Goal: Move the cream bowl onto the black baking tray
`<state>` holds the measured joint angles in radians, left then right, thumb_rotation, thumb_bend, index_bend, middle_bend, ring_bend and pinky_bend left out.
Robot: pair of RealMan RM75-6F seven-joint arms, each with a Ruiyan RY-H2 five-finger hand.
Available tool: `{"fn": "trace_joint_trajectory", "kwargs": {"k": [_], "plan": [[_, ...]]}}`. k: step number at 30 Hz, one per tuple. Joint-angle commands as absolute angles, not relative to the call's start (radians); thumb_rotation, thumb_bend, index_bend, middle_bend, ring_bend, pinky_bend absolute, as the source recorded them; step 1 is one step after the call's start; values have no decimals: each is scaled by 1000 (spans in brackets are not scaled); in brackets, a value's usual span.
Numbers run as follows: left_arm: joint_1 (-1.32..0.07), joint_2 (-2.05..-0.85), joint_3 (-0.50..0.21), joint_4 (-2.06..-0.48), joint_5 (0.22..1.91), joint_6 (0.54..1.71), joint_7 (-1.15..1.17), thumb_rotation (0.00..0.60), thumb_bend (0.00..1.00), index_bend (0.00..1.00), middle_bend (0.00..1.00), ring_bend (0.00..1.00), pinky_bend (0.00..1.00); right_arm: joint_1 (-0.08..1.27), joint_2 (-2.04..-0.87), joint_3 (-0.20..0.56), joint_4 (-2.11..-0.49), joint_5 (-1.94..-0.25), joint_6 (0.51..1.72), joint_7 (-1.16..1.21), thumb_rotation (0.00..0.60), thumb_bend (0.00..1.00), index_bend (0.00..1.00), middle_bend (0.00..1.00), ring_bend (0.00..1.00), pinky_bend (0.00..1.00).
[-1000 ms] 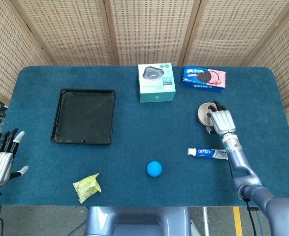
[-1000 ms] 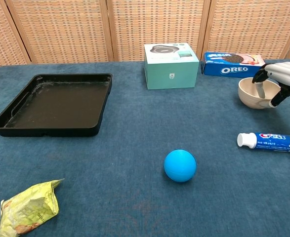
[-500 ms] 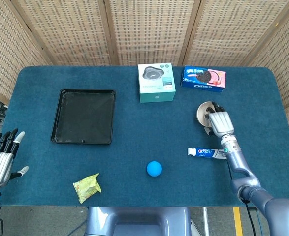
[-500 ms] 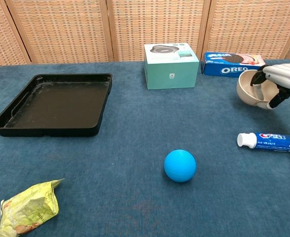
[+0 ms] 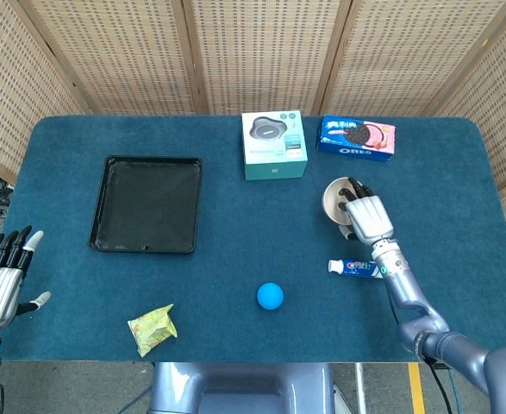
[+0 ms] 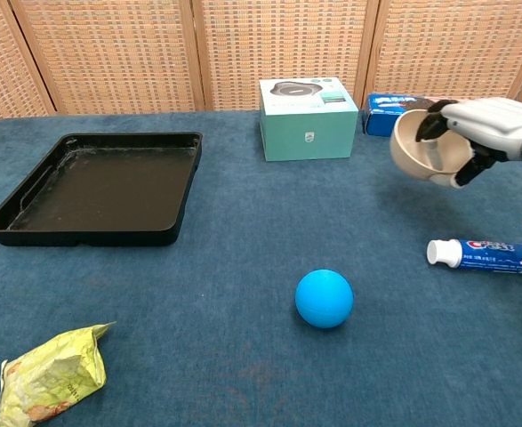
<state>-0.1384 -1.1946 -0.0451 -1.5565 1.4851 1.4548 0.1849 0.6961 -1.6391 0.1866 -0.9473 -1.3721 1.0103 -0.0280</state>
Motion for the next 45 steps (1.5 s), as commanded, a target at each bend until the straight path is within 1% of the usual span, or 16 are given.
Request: {"fn": "trace_joint_trajectory", "kwargs": {"k": [1, 8, 12, 16, 25, 27, 31, 33, 36, 40, 45], "plan": [[-139, -1193, -45, -1556, 1485, 1454, 176, 600, 83, 0, 0, 0, 0, 701, -1609, 199, -1097, -1357, 1032, -143, 600, 535, 672, 333, 98, 251], [-145, -1197, -40, -1541, 1479, 1431, 155, 600, 84, 0, 0, 0, 0, 724, -1650, 199, -1195, -1334, 1019, -266, 600, 534, 673, 334, 99, 251], [-145, -1199, -39, -1533, 1479, 1427, 140, 600, 84, 0, 0, 0, 0, 749, -1687, 207, -1216, -1319, 1005, -321, 600, 534, 674, 337, 101, 251], [-145, -1196, -36, -1529, 1481, 1425, 119, 600, 83, 0, 0, 0, 0, 783, -1738, 227, -1196, -1274, 964, -358, 600, 534, 673, 337, 101, 251], [-146, -1199, -37, -1513, 1469, 1413, 104, 600, 84, 0, 0, 0, 0, 812, -1788, 229, -1142, -1263, 947, -359, 600, 527, 660, 329, 101, 250], [-147, -1200, -38, -1513, 1468, 1412, 104, 600, 84, 0, 0, 0, 0, 816, -1792, 229, -1136, -1271, 953, -352, 600, 494, 628, 312, 101, 242], [-147, -1202, -35, -1512, 1468, 1410, 106, 600, 84, 0, 0, 0, 0, 818, -1785, 224, -1137, -1274, 949, -347, 600, 372, 537, 255, 101, 225], [-147, -1202, -34, -1513, 1468, 1408, 108, 600, 84, 0, 0, 0, 0, 815, -1777, 221, -1145, -1272, 950, -350, 600, 345, 511, 237, 99, 224], [-147, -1202, -34, -1515, 1471, 1410, 110, 600, 84, 0, 0, 0, 0, 808, -1760, 216, -1166, -1271, 959, -360, 600, 328, 466, 207, 87, 218], [-145, -1201, -33, -1519, 1480, 1421, 110, 600, 84, 0, 0, 0, 0, 783, -1717, 210, -1225, -1271, 992, -379, 600, 319, 369, 134, 47, 197], [-141, -1197, -31, -1524, 1486, 1431, 111, 600, 83, 0, 0, 0, 0, 708, -1609, 194, -1349, -1267, 1076, -395, 600, 300, 256, 35, 0, 137]]}}
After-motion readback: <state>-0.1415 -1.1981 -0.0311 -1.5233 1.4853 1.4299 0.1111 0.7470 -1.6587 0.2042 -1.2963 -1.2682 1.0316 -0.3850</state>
